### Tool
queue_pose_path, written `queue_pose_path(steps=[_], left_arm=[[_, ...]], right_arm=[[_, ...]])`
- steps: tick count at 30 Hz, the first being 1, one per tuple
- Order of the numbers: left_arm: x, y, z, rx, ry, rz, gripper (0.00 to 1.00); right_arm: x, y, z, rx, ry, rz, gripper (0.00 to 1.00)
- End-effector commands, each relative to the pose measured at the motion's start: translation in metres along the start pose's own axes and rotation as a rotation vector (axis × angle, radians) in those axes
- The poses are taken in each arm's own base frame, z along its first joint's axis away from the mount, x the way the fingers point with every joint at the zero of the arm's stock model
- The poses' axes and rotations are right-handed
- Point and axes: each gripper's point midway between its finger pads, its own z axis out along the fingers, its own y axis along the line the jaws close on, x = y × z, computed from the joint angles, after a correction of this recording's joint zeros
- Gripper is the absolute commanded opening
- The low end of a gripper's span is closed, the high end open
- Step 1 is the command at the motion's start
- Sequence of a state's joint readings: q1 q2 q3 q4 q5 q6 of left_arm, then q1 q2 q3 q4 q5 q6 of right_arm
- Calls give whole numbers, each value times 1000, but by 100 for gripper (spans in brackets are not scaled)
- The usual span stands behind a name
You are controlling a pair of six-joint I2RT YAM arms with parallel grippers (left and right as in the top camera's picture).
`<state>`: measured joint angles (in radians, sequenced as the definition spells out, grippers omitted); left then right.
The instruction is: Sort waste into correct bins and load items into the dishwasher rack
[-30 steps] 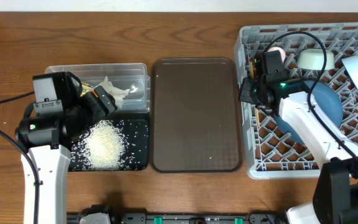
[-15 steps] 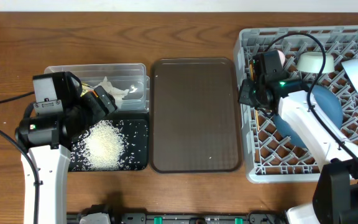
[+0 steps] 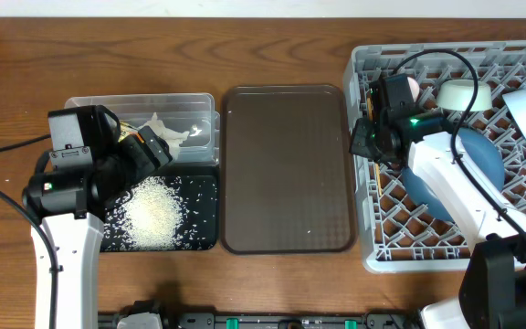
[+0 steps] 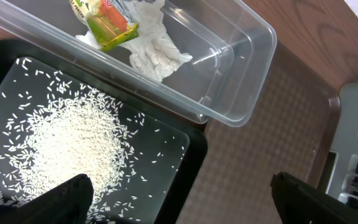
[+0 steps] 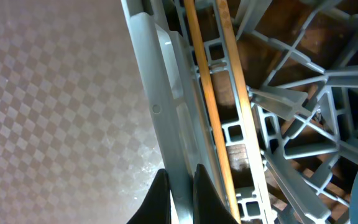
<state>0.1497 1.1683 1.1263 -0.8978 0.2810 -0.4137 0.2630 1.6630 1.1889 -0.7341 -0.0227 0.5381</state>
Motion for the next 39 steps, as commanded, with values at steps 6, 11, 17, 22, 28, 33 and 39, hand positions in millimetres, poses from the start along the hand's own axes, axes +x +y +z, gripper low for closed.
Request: queue_pose_path(steps=[6,11,17,22,28,33,39], left_arm=[[-2,2,-3,-9,-16,12,95],[-2,2,-3,-10,-15,12,95],[-2,2,-3,-10,-15,11,95],[-2,2,-3,-10,-15,12,95],[-2,2,-3,-10,-15,12,95],[-2,2,-3,-10,-15,12,94],[-2,2,-3,-10,-15,12,95]], right_arm=[[47,-17,17,77,168,183,1],[53,-20,15,97,192,197,1],[61,-25,13,120,223,199,1],[68,-29,11,139,248,207,1],[71,-30,10,155,258,275,1],[77,-34,8,179,280,309,1],[78,-36,7,190,281,323,1]])
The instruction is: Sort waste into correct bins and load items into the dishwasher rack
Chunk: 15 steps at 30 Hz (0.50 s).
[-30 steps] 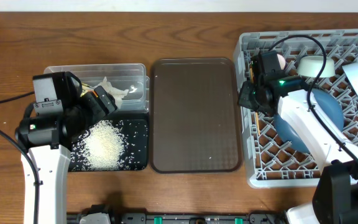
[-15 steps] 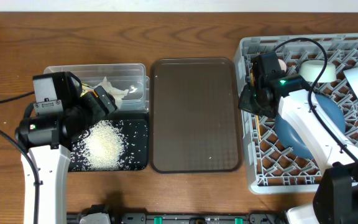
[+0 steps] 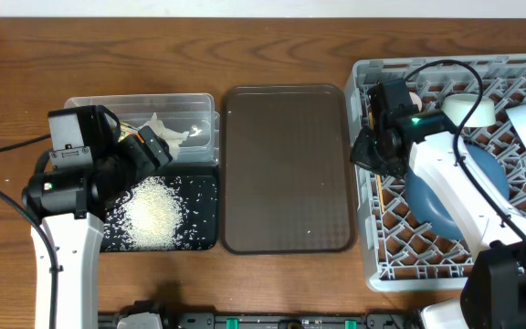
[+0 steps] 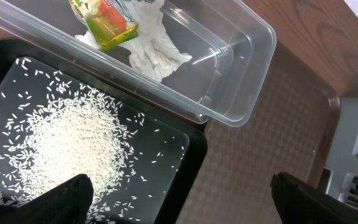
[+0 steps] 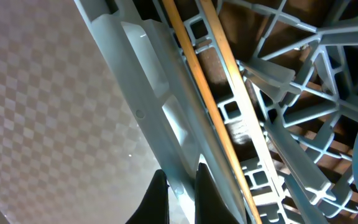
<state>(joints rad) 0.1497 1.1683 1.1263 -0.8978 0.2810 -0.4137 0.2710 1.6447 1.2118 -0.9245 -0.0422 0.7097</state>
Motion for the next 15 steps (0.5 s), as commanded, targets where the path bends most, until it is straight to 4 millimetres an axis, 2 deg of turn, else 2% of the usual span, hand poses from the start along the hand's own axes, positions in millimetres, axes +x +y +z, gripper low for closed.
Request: queue_pose_path(steps=[1,5,8,13,15], left_arm=[[-2,2,-3,-10,-15,12,95],[-2,2,-3,-10,-15,12,95],[-2,2,-3,-10,-15,12,95],[-2,2,-3,-10,-15,12,95],[-2,2,-3,-9,-15,12,95]], right_arm=[[37,-28,28,121,142,158,1],[33,-28,28,115,131,158,1],[29,-29,29,106,121,146,5],[25,-28,29,92,114,80,20],[20,-26,29,80,102,51,28]])
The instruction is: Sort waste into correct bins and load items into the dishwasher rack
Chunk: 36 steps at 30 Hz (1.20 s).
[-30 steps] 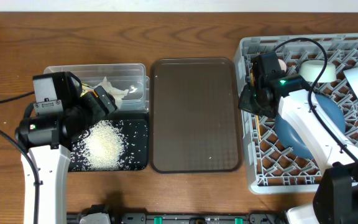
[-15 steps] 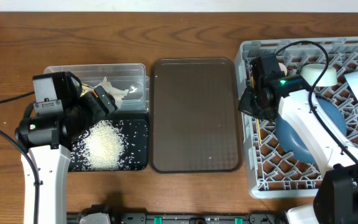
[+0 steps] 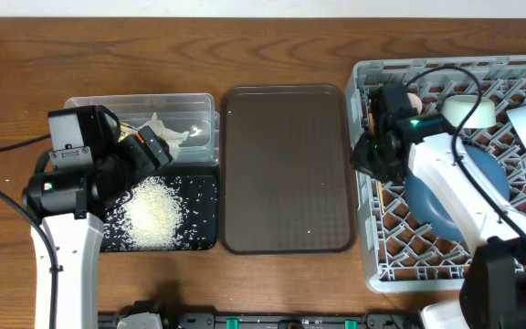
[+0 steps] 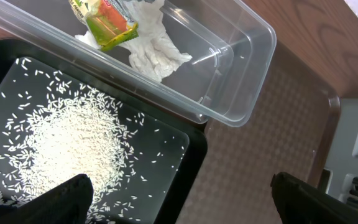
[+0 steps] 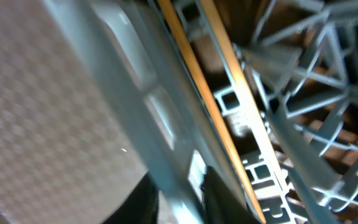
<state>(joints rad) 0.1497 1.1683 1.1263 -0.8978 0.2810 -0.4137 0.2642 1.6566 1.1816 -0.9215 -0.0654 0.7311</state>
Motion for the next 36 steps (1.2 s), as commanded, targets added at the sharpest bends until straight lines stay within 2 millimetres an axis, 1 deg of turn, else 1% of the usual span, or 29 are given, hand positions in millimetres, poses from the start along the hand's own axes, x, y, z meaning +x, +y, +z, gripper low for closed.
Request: queue_pose_path(steps=[1,4,6,10,11,12,13,14,15,17,19,36], left_arm=[[-2,2,-3,-10,-15,12,95],[-2,2,-3,-10,-15,12,95],[-2,2,-3,-10,-15,12,95],[-2,2,-3,-10,-15,12,95],[-2,2,-3,-9,-16,12,95],[-2,2,-3,-10,-15,12,95],[-2,2,-3,-10,-15,11,95],[-2,2,-3,-10,-15,12,95],[-2,2,-3,-10,-15,12,95],[-2,2,-3,-10,-15,12,95],[-2,2,-3,-10,-15,12,95],[-2,2,-3,-10,-15,12,95]], right_arm=[[8,-20,19,67,53,5,31],[-2,-15,11,38,40,-41,36],[-8,-7,2,0,38,-60,37],[-28,7,-28,-43,-1,-94,40],[-33,10,-37,-52,-13,-117,42],[-37,13,-45,-59,-24,-143,57],[-40,16,-54,-63,-33,-173,76],[-42,18,-61,-66,-40,-201,90],[-44,20,-68,-70,-48,-234,99],[-48,24,-78,-78,-64,-274,99],[-51,27,-82,-86,-78,-277,99],[-51,27,-82,-85,-78,-277,99]])
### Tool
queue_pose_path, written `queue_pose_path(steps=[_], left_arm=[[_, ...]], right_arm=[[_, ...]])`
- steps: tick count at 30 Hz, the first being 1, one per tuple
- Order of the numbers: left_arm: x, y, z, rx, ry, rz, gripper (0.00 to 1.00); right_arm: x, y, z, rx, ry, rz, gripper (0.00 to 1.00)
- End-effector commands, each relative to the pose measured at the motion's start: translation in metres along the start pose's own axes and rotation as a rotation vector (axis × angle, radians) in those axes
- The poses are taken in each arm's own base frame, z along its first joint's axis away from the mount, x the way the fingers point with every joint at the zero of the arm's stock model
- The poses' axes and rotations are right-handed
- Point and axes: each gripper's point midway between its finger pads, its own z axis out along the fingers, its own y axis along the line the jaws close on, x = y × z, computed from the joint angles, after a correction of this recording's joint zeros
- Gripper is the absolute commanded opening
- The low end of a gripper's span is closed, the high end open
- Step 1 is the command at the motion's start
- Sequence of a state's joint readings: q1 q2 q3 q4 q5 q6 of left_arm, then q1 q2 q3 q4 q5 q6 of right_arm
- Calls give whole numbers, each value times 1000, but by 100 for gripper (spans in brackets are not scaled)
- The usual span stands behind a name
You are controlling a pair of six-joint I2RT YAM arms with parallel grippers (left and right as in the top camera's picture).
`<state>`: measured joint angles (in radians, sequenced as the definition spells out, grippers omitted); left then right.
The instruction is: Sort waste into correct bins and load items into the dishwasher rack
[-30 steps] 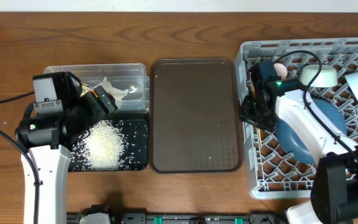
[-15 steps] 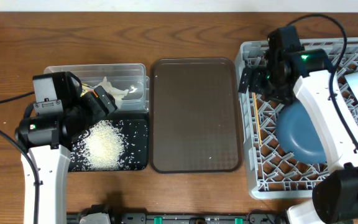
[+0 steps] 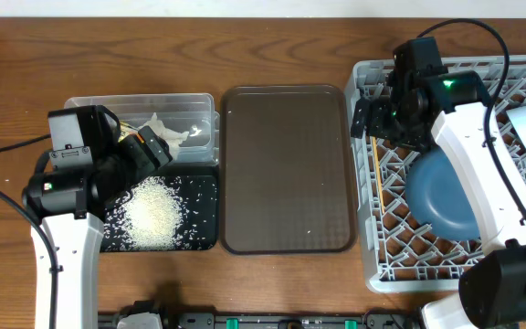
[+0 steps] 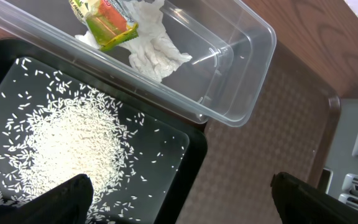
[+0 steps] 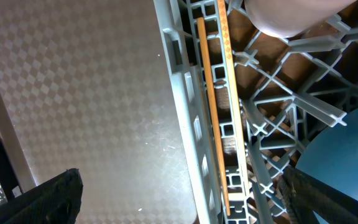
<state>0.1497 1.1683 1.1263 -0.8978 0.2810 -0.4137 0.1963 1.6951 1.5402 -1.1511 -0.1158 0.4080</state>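
Observation:
The grey dishwasher rack (image 3: 362,210) stands at the right, holding two wooden chopsticks (image 5: 213,106) along its left edge, a blue bowl (image 3: 441,196) and white cups. My right gripper (image 5: 185,199) hangs open above the rack's left rim (image 5: 179,93), holding nothing; overhead the right gripper (image 3: 373,119) is near the rack's back left corner. My left gripper (image 4: 179,202) is open and empty over the black bin (image 4: 166,168) of rice. The clear bin (image 4: 247,68) holds a crumpled tissue (image 4: 157,53) and a wrapper (image 4: 107,25).
A brown tray (image 3: 286,169) lies bare between the bins and the rack. The clear bin (image 3: 204,105) sits behind the black bin (image 3: 204,206) at the left. A pale rounded item (image 5: 291,12) rests in the rack by the chopsticks' far end.
My right gripper was low with its fingers close together at the rack's left rim. Now it is open, higher and farther back. The left arm and the bins are unchanged.
At first the right fingers were together at the rack's left rim and the rack sat slightly farther back. Then the rack stood a little nearer the front, the fingers still at its rim. Now the gripper is open and lifted off. The left arm stayed still.

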Motion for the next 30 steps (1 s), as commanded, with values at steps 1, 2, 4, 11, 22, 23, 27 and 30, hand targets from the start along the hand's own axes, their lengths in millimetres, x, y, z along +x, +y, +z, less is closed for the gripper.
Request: queue_pose_path(steps=[1,2,4,11,22,23,27,30], left_arm=[[-2,2,-3,-10,-15,12,95],[-2,2,-3,-10,-15,12,95],[-2,2,-3,-9,-16,12,95],[-2,2,-3,-10,-15,12,95],[-2,2,-3,-10,-15,12,95],[-2,2,-3,-10,-15,12,95],[-2,2,-3,-10,-15,12,95],[-2,2,-3,-10,-15,12,95]], right_arm=[[-5,0,-4,-2,-16,-13,99],[-5,0,-4,-2,-16,-13,99],[-5,0,-4,-2,-16,-13,99],[-5,0,-4,-1,-16,-13,99],[-12,5,-43,-30,-148,-45,99],[-15,8,-61,-48,-212,-50,99],[-30,24,-141,-156,-505,-97,99],[-25,27,-206,-195,-723,-116,99]])
